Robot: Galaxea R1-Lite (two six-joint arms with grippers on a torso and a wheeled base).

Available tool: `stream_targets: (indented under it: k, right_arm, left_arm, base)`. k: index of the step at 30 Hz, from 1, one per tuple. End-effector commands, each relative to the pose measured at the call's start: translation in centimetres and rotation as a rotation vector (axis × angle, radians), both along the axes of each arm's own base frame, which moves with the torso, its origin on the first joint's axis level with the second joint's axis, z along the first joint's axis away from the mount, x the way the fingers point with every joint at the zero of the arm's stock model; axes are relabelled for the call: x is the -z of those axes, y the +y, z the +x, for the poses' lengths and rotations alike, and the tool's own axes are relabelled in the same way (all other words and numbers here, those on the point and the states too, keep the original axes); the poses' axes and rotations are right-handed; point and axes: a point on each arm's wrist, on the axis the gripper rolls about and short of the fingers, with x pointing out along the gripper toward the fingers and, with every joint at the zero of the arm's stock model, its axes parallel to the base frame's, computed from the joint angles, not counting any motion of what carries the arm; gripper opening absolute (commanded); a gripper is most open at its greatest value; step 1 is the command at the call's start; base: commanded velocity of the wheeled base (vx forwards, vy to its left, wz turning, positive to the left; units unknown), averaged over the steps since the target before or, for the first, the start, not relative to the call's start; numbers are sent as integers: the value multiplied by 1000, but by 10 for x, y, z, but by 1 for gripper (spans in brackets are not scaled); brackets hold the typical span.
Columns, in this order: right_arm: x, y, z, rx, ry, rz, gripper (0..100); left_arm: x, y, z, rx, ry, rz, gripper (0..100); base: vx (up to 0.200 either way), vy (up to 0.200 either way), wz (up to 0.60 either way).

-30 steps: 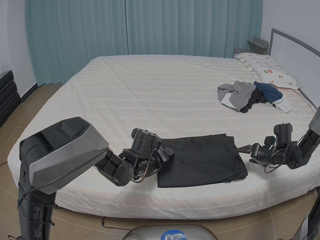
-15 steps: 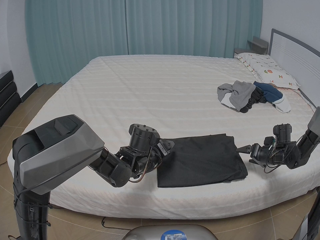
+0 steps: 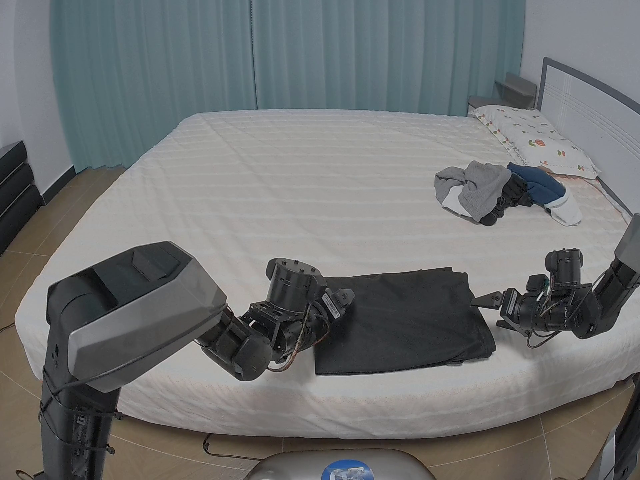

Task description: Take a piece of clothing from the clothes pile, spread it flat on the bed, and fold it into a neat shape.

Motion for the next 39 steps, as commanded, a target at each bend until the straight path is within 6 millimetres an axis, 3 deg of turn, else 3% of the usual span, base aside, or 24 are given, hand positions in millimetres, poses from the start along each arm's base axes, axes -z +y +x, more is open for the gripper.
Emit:
stream_targets:
  k: [1, 5, 6, 26, 39]
  right_arm:
    - [1, 1, 1, -3, 3, 1, 100]
    - [2, 1, 0, -7, 6, 4, 100]
    - [2, 1, 0, -7, 6, 4, 100]
    - [1, -1, 1, -2, 0, 4, 100]
    - [1, -1, 1, 8, 4, 15, 100]
  left_arm:
    - [14, -2, 0, 3, 22, 16, 100]
    - [13, -3, 1, 3, 20, 13, 100]
    - [13, -2, 0, 3, 20, 13, 0]
    - [3, 13, 0, -83, -50, 10, 0]
    - [-11, 54, 11, -180, -55, 13, 0]
  base:
    - [0, 0, 0]
    - [0, 0, 0]
    - [0, 0, 0]
    - [0, 0, 0]
    - [0, 0, 0]
